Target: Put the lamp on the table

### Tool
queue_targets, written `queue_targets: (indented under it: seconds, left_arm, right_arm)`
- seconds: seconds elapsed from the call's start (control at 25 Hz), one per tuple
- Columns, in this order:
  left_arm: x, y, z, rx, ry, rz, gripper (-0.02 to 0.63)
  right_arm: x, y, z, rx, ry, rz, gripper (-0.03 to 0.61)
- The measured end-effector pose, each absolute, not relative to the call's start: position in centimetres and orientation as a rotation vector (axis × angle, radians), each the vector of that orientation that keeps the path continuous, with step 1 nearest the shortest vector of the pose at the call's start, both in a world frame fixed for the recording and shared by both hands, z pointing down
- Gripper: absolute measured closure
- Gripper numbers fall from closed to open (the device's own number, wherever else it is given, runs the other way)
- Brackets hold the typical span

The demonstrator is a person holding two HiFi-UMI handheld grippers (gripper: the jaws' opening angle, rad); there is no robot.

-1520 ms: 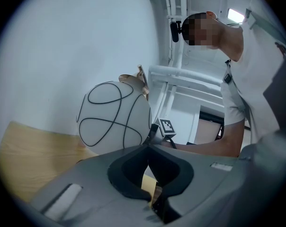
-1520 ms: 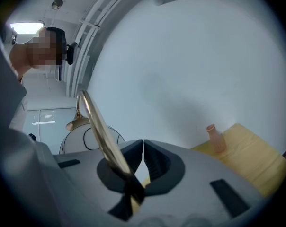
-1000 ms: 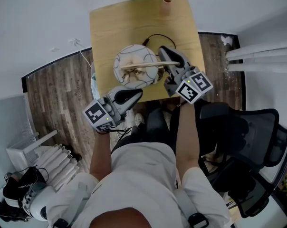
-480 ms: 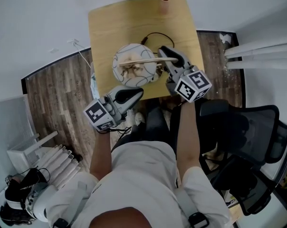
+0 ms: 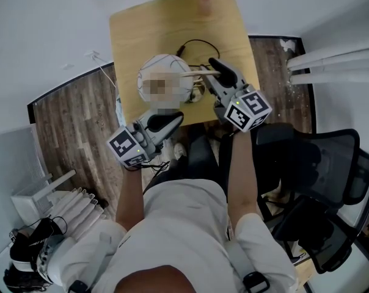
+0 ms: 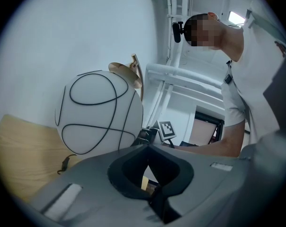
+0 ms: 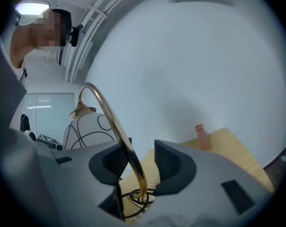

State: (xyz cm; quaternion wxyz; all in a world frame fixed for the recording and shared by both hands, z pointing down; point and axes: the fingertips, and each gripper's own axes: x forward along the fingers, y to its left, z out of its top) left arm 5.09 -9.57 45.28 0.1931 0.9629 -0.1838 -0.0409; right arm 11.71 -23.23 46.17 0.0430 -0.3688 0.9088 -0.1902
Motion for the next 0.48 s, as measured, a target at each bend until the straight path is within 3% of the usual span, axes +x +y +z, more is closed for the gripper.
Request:
queue_targets:
  seconds: [0.48]
  left_arm:
    - [5.2,-9.2,44.4,2.709,-0.519,-0.134,0.614]
  right_arm:
    - [13.5,-21.0,45.8,-1.204,2.764,-0.573,0.425]
